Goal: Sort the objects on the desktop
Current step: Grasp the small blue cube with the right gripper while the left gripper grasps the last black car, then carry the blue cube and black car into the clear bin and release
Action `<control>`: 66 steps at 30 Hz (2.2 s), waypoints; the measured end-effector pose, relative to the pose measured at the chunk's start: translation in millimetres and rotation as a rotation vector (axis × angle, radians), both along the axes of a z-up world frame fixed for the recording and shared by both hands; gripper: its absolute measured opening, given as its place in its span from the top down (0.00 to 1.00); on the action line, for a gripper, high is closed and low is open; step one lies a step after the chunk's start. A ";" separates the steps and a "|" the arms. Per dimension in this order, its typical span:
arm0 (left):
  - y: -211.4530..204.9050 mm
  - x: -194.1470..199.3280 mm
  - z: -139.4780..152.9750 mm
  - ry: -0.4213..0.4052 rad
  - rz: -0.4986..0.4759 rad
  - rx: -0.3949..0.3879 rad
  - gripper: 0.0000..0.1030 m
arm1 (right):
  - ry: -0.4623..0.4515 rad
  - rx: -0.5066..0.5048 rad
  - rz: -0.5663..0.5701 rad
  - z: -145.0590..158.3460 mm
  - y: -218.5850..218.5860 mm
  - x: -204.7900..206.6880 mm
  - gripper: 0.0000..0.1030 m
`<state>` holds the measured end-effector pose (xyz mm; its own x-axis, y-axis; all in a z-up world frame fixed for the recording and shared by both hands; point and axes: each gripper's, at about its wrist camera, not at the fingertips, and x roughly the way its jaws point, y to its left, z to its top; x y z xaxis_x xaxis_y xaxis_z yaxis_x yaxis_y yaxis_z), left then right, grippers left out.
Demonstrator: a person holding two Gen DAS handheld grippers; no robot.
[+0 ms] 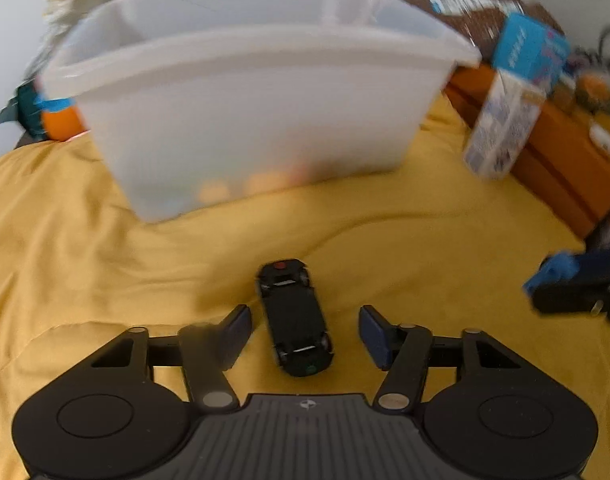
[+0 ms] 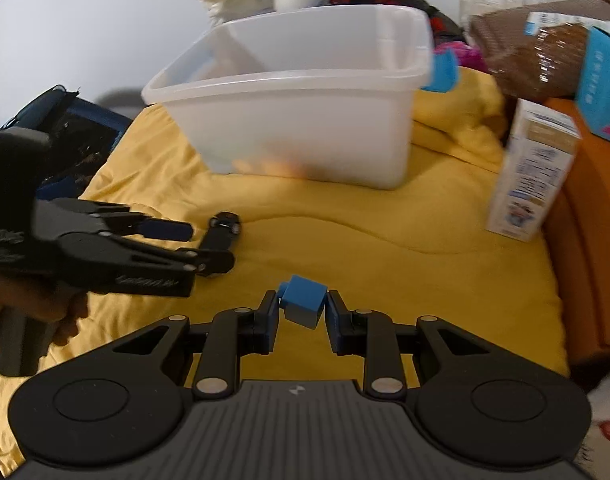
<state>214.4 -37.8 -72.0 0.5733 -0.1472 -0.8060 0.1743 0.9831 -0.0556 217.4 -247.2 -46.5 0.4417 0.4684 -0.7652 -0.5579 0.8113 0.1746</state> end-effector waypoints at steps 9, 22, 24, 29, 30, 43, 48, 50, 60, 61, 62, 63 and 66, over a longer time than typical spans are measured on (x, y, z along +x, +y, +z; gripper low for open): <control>20.1 -22.5 23.7 -0.041 -0.033 -0.020 0.68 | -0.017 0.018 -0.009 9.6 -11.9 8.3 0.73; 74.2 -9.7 157.9 -0.169 0.026 -0.115 0.68 | -0.134 0.118 0.073 94.7 17.4 46.2 0.73; 76.3 4.3 175.0 -0.185 0.027 -0.111 0.68 | -0.148 0.125 0.064 111.7 21.5 59.9 0.73; 81.5 48.8 204.9 -0.164 0.037 -0.106 0.68 | -0.160 0.091 0.063 144.2 36.3 96.4 0.73; 83.2 58.1 208.1 -0.145 0.050 -0.112 0.68 | -0.155 0.076 0.066 148.6 40.1 104.9 0.73; 84.1 106.6 174.1 0.007 0.222 -0.064 0.21 | -0.101 -0.028 0.026 144.0 63.7 158.4 0.23; 78.5 107.2 157.8 0.038 0.236 -0.042 0.21 | -0.076 -0.041 0.033 129.6 62.1 157.7 0.17; 75.2 109.8 156.4 0.050 0.238 -0.026 0.21 | -0.080 -0.045 0.036 128.0 61.7 157.1 0.12; 64.6 115.4 156.8 0.054 0.208 -0.020 0.20 | -0.098 -0.068 0.050 125.8 62.8 152.6 0.09; 64.6 116.4 156.4 0.056 0.209 -0.022 0.20 | -0.099 -0.068 0.052 125.2 63.1 152.7 0.09; 64.9 117.3 155.8 0.060 0.211 -0.022 0.20 | -0.097 -0.067 0.054 124.6 63.1 152.9 0.09; 64.7 118.0 155.4 0.061 0.211 -0.019 0.20 | -0.098 -0.067 0.055 123.7 62.9 152.9 0.09; 65.0 119.7 154.5 0.063 0.210 -0.015 0.20 | -0.095 -0.063 0.055 121.4 62.1 153.1 0.09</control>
